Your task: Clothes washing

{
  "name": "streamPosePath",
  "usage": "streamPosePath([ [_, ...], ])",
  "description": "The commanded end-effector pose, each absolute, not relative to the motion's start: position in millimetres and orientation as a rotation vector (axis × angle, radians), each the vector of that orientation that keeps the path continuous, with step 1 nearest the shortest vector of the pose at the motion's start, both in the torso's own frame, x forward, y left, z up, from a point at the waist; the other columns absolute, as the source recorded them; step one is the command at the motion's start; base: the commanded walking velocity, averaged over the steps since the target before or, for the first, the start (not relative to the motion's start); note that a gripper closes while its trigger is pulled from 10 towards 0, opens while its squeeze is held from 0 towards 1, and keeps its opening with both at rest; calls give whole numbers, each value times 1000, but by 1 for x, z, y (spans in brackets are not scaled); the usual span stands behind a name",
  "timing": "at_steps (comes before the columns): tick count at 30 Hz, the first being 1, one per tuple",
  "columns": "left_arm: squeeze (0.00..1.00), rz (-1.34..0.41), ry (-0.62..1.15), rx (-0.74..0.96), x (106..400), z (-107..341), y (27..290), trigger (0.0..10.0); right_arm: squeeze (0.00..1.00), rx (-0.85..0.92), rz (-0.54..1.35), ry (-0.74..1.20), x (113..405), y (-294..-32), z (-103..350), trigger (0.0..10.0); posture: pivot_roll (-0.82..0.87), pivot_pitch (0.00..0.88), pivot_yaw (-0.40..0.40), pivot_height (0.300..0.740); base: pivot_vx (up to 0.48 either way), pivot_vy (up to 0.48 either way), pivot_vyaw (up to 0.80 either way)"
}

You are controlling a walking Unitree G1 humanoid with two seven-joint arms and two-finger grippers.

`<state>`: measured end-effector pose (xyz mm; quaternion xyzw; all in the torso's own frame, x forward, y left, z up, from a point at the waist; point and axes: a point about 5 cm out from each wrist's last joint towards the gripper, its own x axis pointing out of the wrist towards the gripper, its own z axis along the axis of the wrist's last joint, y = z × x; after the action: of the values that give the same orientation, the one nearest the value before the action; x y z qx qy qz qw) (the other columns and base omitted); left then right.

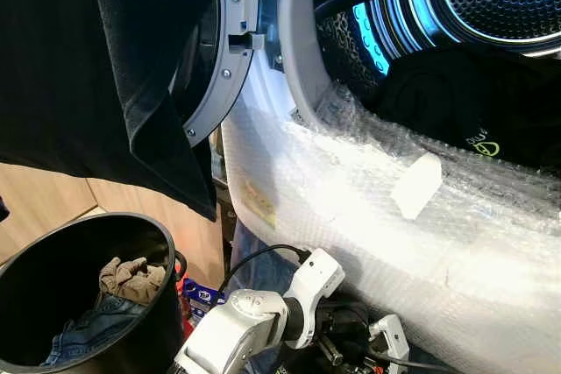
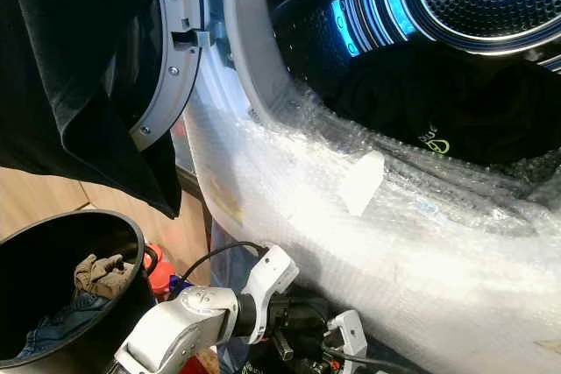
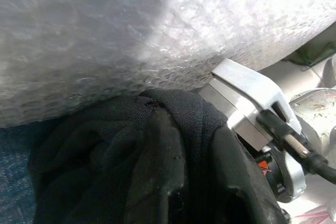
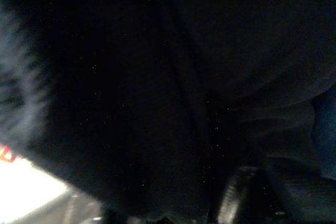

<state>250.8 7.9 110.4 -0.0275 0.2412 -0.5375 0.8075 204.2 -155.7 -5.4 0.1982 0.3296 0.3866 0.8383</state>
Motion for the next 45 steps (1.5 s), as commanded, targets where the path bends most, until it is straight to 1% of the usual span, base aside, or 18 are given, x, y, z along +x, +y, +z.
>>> streamPosePath([
  [1,0,-1240,389,-90,246,138,-5,0,0,406,808,766,193,-159,-14,0,42,28,-65,740,0,0,0],
  [5,0,-1238,391,-89,246,138,-5,0,0,392,813,768,191,-162,-16,0,42,31,-64,740,0,0,0],
  [22,0,-1236,390,-97,241,142,-4,0,0,381,863,741,189,-159,-12,0,45,31,-66,740,0,0,0],
  [34,0,-1246,375,-58,237,141,0,0,0,361,896,741,184,-160,-10,0,40,34,-64,740,0,0,0],
  [35,0,-1296,327,-11,232,142,0,4235,0,360,898,739,184,-161,-10,0,41,35,-64,740,0,0,0],
  [36,0,-1330,306,8,228,144,0,4235,0,360,898,738,184,-160,-10,0,41,35,-64,740,0,0,0],
  [37,310,-1361,292,7,223,146,0,7804,0,360,903,733,185,-159,-9,0,41,37,-62,740,0,0,0],
  [38,1000,-1369,297,3,221,146,0,10000,0,365,914,719,187,-156,-6,0,42,37,-62,740,0,0,0],
  [42,1000,-1375,307,6,219,144,1,10000,0,366,923,710,189,-154,-4,0,44,38,-63,740,0,0,0],
  [45,1000,-1342,312,46,218,142,9,10000,0,351,938,711,189,-154,-3,0,45,38,-65,740,0,0,0],
])
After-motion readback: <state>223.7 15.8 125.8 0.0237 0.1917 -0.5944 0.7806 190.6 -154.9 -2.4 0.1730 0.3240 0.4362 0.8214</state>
